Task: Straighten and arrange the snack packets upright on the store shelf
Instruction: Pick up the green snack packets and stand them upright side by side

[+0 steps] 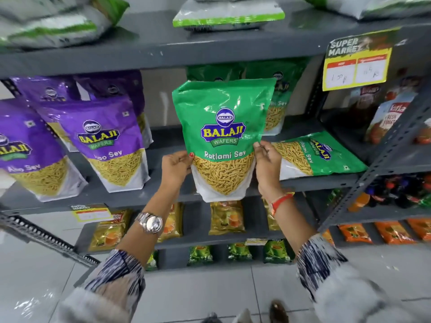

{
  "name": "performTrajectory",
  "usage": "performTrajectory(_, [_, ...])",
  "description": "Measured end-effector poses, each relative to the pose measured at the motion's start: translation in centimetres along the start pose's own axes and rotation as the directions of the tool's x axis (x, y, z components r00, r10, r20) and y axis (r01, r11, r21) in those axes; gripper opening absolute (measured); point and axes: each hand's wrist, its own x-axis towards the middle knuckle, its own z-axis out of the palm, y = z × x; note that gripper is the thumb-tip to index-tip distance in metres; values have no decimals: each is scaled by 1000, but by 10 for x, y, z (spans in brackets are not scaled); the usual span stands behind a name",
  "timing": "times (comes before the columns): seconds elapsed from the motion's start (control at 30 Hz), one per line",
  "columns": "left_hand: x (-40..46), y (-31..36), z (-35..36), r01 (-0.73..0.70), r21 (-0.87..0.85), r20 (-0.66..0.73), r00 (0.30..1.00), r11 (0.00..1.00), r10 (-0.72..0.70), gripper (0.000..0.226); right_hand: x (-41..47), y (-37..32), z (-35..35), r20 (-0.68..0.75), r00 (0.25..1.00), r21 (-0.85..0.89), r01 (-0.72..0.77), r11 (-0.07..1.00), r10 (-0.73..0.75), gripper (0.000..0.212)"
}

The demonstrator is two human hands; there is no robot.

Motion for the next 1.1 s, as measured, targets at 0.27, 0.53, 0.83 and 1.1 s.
performTrajectory(0.27, [66, -16, 15, 35, -4, -125, 991, 999, -36, 26, 64, 28, 22, 170, 985, -62, -12, 998, 22, 17])
performTrajectory(0.53, [70, -33, 21, 39, -15, -191, 981, 999, -41, 29, 76, 43, 24, 184, 976, -136, -91, 987, 116, 32])
performTrajectory(0.83, [18, -47, 77, -180, 35, -598, 785, 983, 165, 28, 54, 26, -30, -131, 990, 33, 47, 998, -43, 19])
performTrajectory(1.1, [21, -33, 194, -535, 611, 190, 814, 583, 548, 22, 50, 51, -116, -564, 766, 154, -270, 950, 309, 30])
